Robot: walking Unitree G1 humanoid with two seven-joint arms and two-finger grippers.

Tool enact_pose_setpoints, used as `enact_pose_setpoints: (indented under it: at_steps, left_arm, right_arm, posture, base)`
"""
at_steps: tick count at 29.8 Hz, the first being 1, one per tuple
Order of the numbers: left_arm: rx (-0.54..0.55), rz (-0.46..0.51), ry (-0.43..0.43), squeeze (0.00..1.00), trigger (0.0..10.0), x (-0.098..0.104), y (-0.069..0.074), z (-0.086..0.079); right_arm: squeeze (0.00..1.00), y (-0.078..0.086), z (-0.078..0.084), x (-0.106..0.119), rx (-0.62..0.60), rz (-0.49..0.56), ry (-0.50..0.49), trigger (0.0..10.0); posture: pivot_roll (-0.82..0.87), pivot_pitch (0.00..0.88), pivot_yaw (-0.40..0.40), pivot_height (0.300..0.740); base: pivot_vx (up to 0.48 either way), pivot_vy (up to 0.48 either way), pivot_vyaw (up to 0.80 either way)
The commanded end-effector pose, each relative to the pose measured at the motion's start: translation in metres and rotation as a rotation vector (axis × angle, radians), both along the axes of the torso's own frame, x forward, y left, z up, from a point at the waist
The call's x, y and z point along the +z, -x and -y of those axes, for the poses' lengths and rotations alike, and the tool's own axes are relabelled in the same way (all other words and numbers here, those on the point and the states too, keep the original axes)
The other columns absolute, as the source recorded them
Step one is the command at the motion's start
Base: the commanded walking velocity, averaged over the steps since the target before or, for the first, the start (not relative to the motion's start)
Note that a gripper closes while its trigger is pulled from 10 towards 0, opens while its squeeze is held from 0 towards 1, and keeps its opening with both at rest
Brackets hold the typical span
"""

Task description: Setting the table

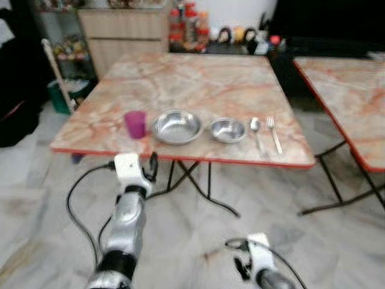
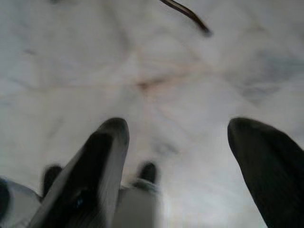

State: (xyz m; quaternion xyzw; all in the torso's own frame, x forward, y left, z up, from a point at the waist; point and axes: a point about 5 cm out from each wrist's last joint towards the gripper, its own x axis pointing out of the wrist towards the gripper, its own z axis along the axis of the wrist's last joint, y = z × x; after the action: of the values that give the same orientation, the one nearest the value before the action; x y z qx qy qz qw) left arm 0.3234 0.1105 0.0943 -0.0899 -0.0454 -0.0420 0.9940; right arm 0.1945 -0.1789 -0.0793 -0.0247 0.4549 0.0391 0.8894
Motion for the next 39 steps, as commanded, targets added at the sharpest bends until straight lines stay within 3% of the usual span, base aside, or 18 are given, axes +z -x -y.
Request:
enact_pose_setpoints:
  at_steps: [1, 22, 27, 31, 36, 37, 39]
  left_arm:
    - [0.025, 0.019, -0.031, 0.00, 10.0, 0.005, -0.002, -0.014]
    - [0.084, 0.020, -0.040, 0.00, 10.0, 0.007, 0.001, -0.026]
    - [0.097, 0.040, -0.024, 0.00, 10.0, 0.012, 0.004, -0.026]
    - [0.137, 0.054, -0.087, 0.00, 10.0, 0.024, 0.004, -0.031]
    - [0.140, 0.034, -0.069, 0.00, 10.0, 0.031, 0.004, -0.032]
    - [0.140, 0.049, -0.061, 1.00, 10.0, 0.036, 0.004, -0.031]
    - [0.148, 0.060, -0.071, 1.00, 10.0, 0.040, 0.004, -0.031]
  right_arm:
    - [0.00, -0.010, -0.012, 0.004, 0.011, 0.030, -0.035, 10.0]
    - [0.00, -0.008, -0.014, 0.003, -0.003, 0.029, -0.043, 10.0]
    - [0.00, -0.008, -0.015, 0.003, 0.002, 0.031, -0.049, 10.0]
    - [0.00, -0.010, -0.017, 0.004, 0.005, 0.039, -0.053, 10.0]
    - [0.00, -0.009, -0.018, 0.004, 0.000, 0.039, -0.057, 10.0]
    - [0.00, -0.008, -0.018, 0.003, -0.003, 0.037, -0.059, 10.0]
    - [0.00, -0.007, -0.018, 0.003, -0.005, 0.036, -0.061, 10.0]
  posture:
    - [0.03, 0.000, -0.040, 0.732]
    - [0.04, 0.000, -0.043, 0.732]
    - [0.05, 0.000, -0.046, 0.732]
    - [0.05, 0.000, -0.036, 0.732]
    - [0.05, 0.000, -0.030, 0.732]
    - [0.05, 0.000, -0.030, 0.732]
    - [0.05, 0.000, -0.030, 0.732]
  base:
    - [0.405, 0.000, 0.00]
    - [0.401, 0.000, 0.00]
    - [0.000, 0.000, 0.00]
    - [0.000, 0.000, 0.00]
    - [0.000, 0.000, 0.00]
    - [0.000, 0.000, 0.00]
    - [0.000, 0.000, 0.00]
